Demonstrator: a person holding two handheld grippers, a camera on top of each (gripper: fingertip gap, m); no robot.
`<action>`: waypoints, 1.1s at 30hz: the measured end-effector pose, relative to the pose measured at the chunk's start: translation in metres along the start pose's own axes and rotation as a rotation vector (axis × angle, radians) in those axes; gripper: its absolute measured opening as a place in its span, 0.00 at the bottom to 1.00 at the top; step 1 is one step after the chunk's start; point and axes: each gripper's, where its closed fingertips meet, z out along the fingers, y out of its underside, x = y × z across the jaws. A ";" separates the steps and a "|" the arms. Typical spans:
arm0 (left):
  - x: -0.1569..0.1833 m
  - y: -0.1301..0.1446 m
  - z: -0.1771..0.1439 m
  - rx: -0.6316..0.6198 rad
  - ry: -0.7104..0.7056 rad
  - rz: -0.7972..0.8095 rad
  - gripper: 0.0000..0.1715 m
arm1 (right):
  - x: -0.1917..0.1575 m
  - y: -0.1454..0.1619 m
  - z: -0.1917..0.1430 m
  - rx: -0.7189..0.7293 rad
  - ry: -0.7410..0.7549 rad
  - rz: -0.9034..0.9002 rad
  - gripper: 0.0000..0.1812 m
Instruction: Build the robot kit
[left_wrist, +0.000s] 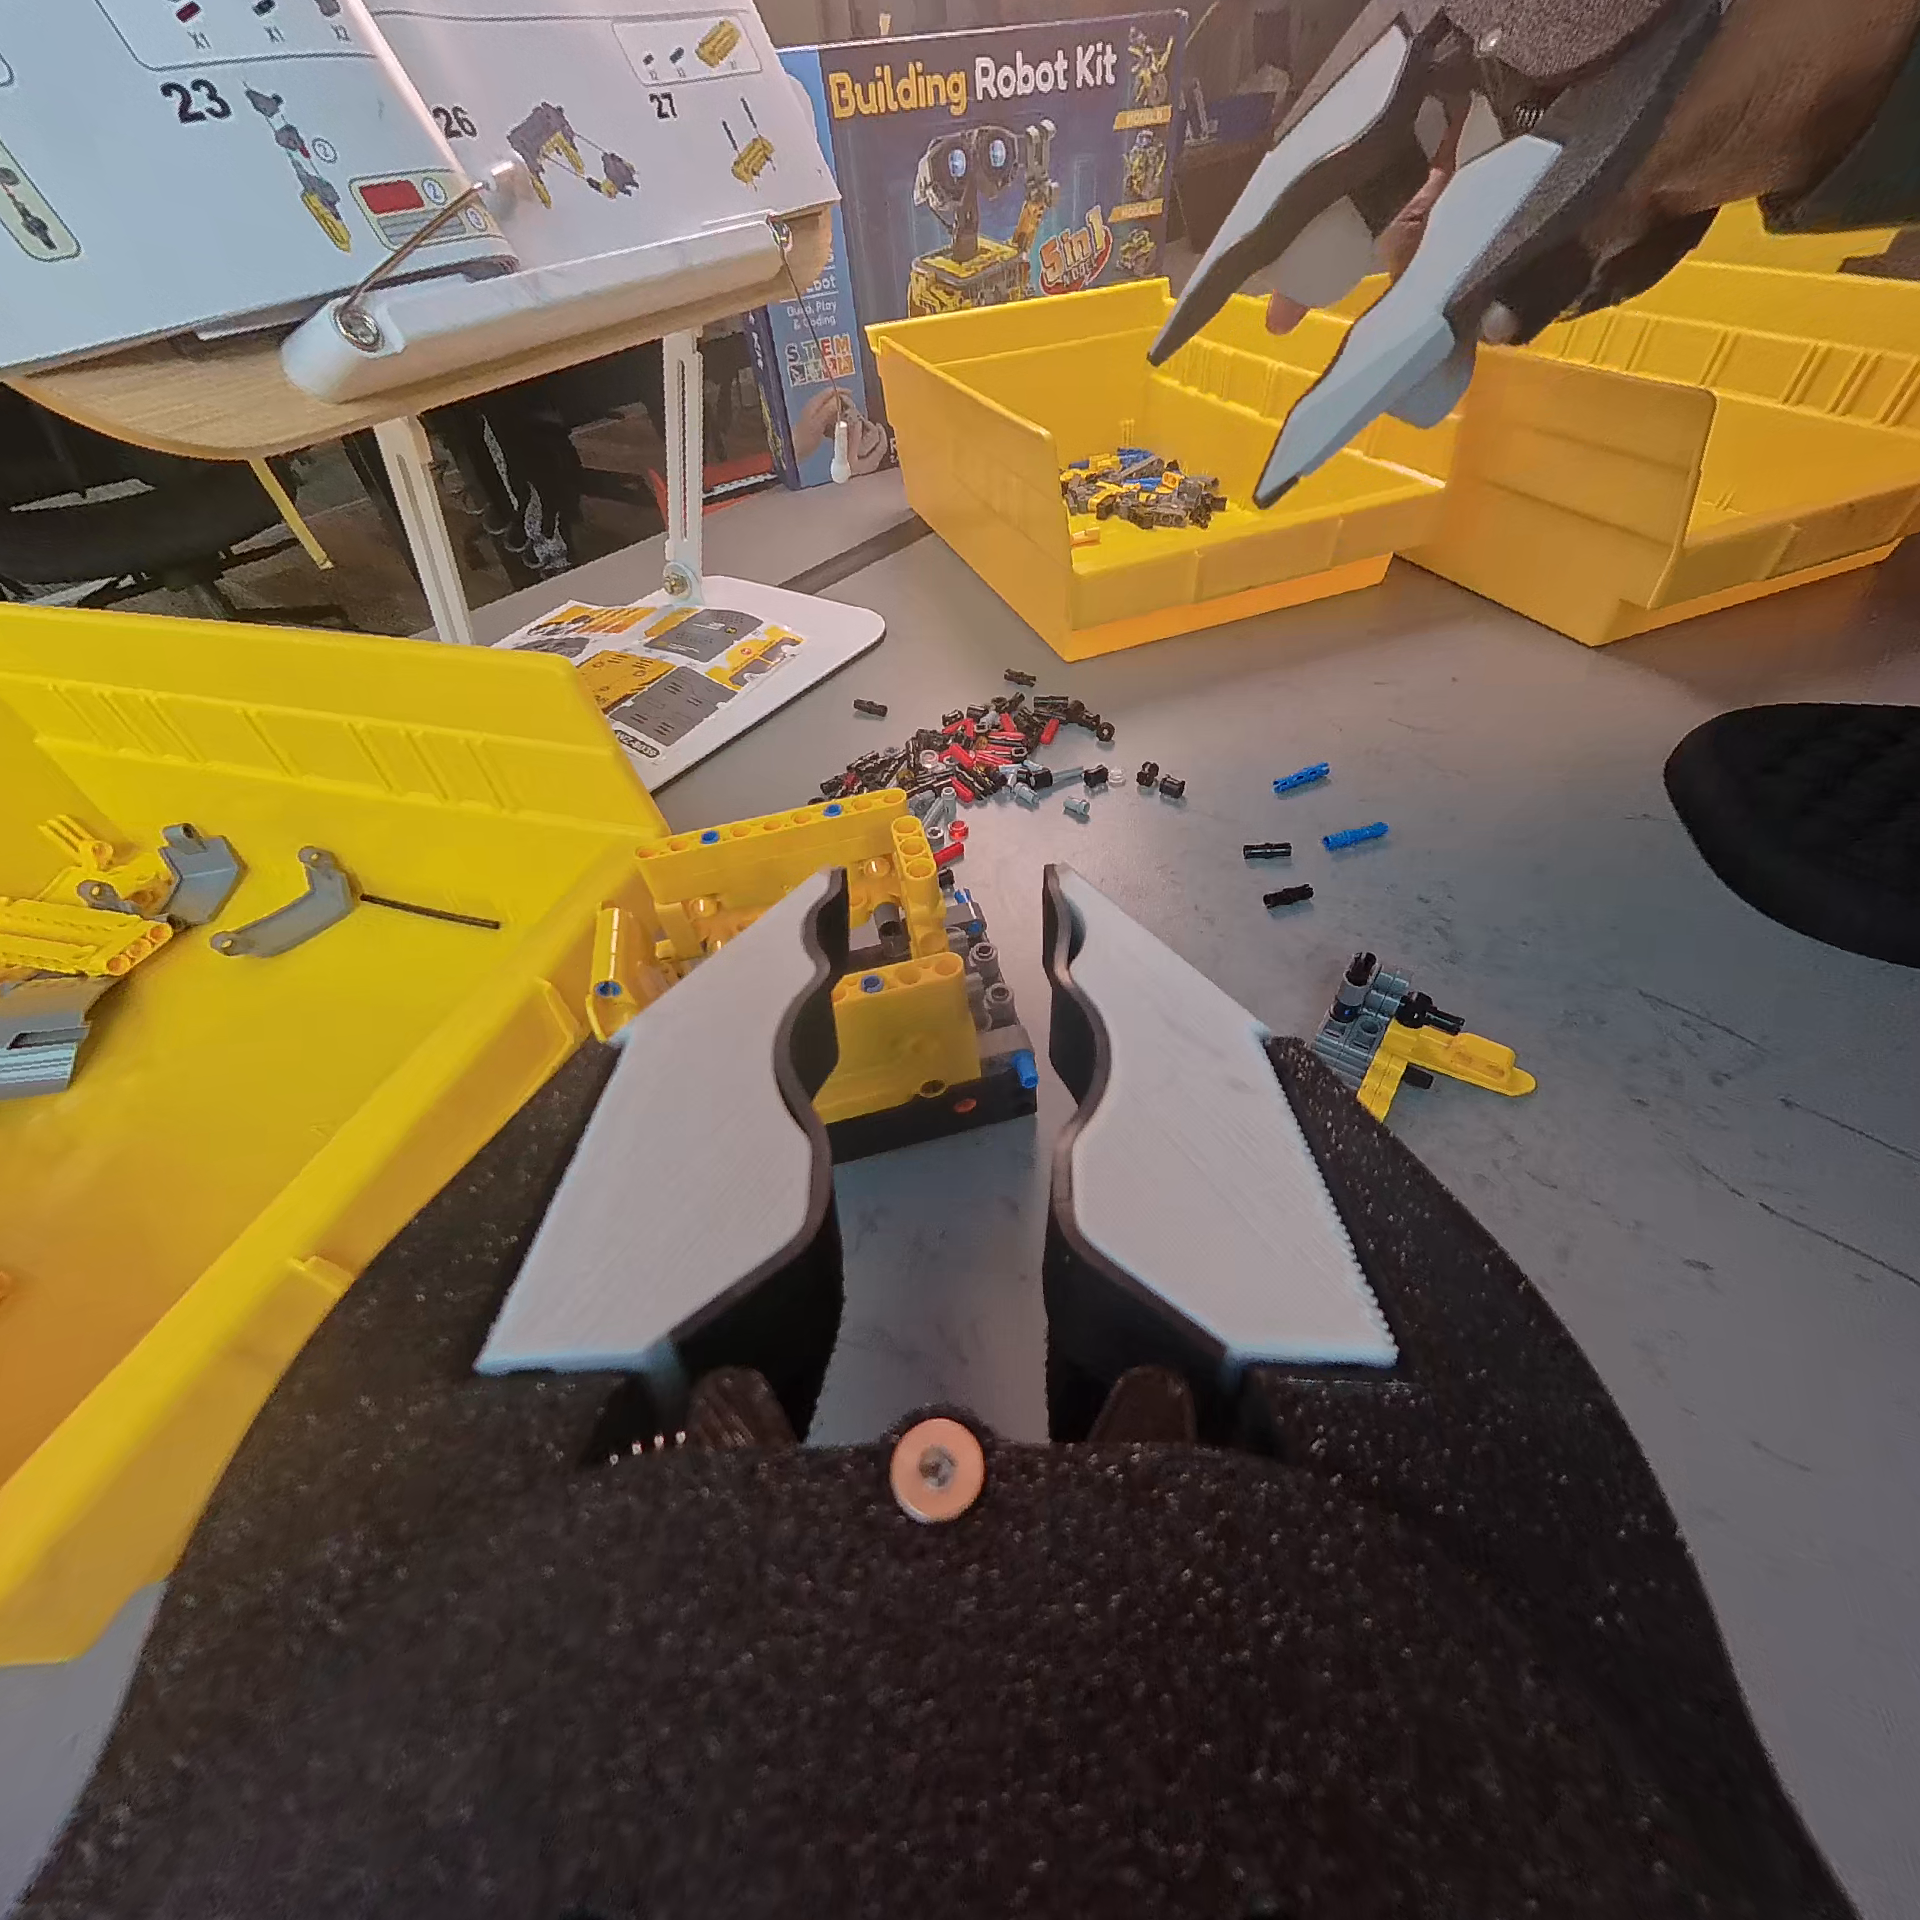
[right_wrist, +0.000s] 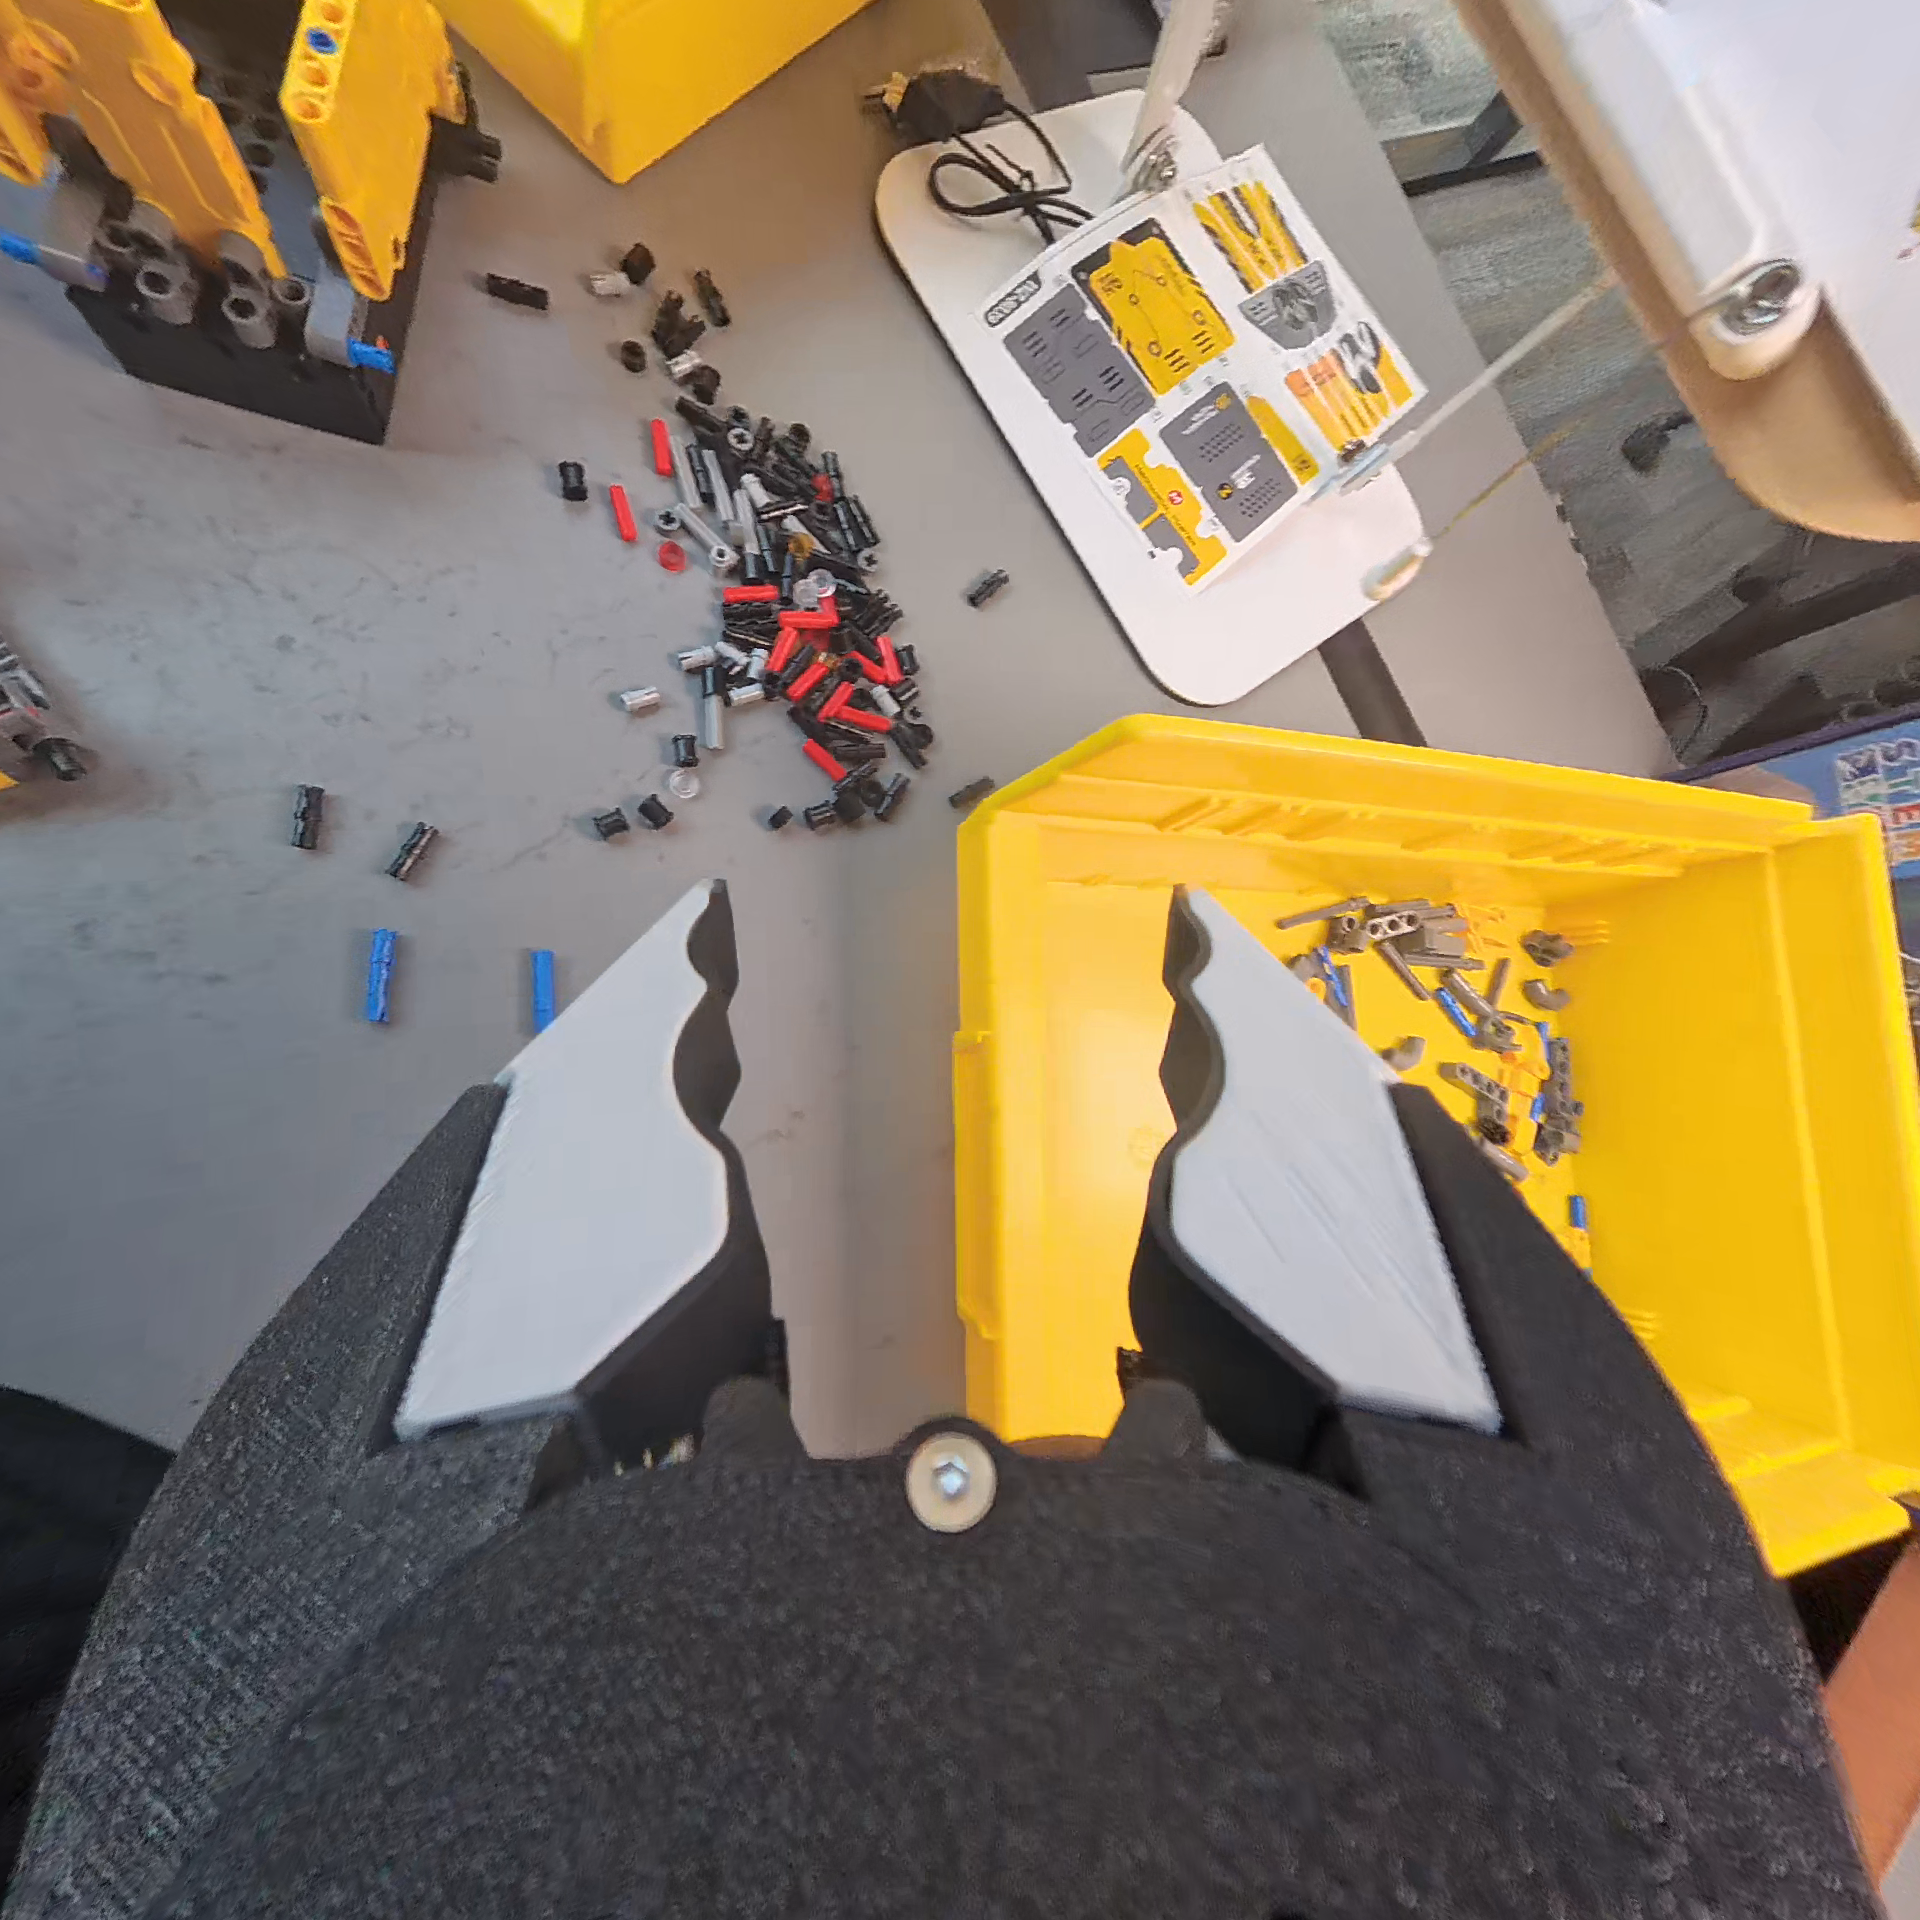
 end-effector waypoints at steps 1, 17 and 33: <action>0.000 0.000 0.000 0.000 -0.001 0.000 0.21 | 0.010 0.001 -0.002 0.005 0.020 0.004 0.45; -0.010 -0.005 -0.003 0.006 -0.055 -0.034 0.55 | 0.064 0.019 0.005 0.015 0.136 0.086 0.72; -0.015 -0.007 -0.003 0.058 -0.059 -0.039 0.50 | 0.076 0.025 0.009 0.029 0.176 0.054 0.57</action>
